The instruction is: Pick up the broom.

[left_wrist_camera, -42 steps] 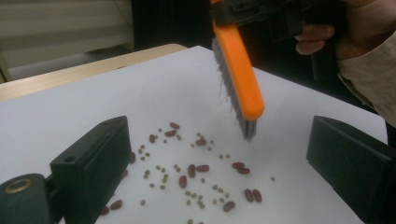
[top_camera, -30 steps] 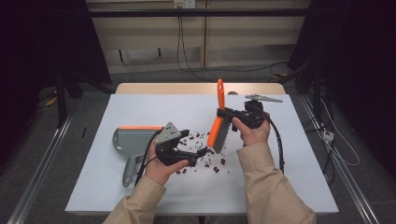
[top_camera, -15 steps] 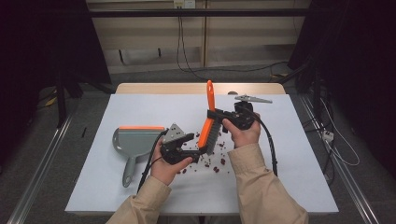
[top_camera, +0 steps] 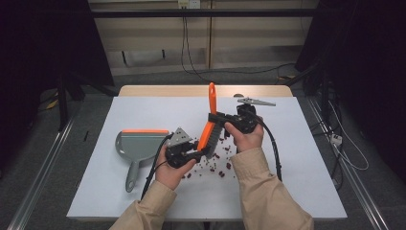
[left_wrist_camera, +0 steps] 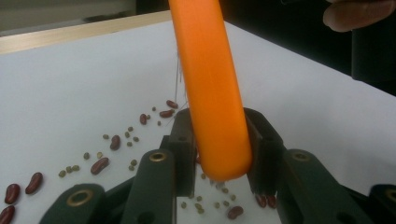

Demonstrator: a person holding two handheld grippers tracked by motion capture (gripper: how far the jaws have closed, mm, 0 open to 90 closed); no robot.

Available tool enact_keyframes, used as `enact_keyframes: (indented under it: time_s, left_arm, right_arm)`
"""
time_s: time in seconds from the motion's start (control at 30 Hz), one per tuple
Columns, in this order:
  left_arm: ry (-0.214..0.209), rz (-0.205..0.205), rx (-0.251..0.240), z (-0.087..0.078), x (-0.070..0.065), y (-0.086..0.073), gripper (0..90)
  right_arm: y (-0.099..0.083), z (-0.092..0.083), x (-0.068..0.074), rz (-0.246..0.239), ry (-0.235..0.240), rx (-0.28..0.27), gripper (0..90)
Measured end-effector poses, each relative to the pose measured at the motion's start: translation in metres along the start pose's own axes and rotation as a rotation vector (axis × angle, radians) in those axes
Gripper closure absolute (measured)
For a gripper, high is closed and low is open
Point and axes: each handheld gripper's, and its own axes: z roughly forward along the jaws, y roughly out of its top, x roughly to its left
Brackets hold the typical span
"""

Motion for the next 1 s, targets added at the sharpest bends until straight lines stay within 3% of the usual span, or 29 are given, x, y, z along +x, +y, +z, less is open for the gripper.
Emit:
enact_keyframes:
  time_s: [0.3, 0.5, 0.8, 1.0]
  left_arm:
    - [0.078, -0.006, 0.021, -0.007, 0.000, 0.001, 70.7]
    - [0.125, 0.022, 0.017, -0.011, -0.001, 0.002, 71.2]
    - [0.161, 0.040, -0.005, -0.015, 0.000, 0.002, 71.2]
    - [0.182, 0.028, -0.014, -0.017, 0.003, 0.001, 71.2]
  right_arm:
    - [-0.002, 0.000, -0.001, 0.034, 0.026, -0.010, 70.2]
    - [-0.004, 0.004, 0.000, 0.003, 0.002, 0.004, 64.3]
    - [-0.004, 0.009, 0.005, -0.004, -0.024, 0.003, 43.7]
    - [-0.006, 0.010, 0.007, -0.014, -0.051, 0.015, 30.1]
